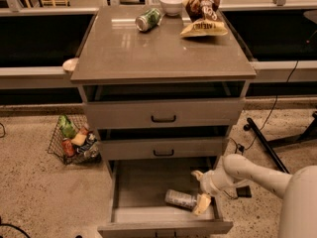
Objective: Pick blue plastic bottle from bottom drawer and place on counter
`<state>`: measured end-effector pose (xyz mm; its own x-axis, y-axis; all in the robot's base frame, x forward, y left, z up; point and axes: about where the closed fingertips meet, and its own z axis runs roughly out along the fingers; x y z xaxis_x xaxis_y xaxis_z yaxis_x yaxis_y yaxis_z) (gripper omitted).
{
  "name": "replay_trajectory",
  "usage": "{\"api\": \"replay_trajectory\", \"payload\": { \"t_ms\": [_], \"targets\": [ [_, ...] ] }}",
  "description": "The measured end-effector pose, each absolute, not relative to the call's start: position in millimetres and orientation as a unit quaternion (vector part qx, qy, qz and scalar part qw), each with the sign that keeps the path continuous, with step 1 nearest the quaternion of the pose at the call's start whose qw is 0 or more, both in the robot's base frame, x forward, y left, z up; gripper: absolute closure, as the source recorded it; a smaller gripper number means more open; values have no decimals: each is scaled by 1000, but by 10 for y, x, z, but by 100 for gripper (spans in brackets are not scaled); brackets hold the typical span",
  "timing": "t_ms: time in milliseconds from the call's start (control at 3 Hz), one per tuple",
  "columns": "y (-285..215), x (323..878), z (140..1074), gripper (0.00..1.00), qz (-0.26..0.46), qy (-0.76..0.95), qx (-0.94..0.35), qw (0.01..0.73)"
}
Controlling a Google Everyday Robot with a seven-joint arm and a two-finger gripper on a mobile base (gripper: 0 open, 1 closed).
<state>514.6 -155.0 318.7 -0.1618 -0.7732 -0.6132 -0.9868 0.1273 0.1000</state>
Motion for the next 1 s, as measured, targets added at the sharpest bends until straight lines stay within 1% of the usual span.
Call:
{"api": "replay_trajectory", "payload": {
  "t_ms": [667,1000],
  "targets": [
    [-1755,5452,2363,0,234,730,-613,192],
    [-1769,5628,2044,0,231,730,-616,188]
  ]
}}
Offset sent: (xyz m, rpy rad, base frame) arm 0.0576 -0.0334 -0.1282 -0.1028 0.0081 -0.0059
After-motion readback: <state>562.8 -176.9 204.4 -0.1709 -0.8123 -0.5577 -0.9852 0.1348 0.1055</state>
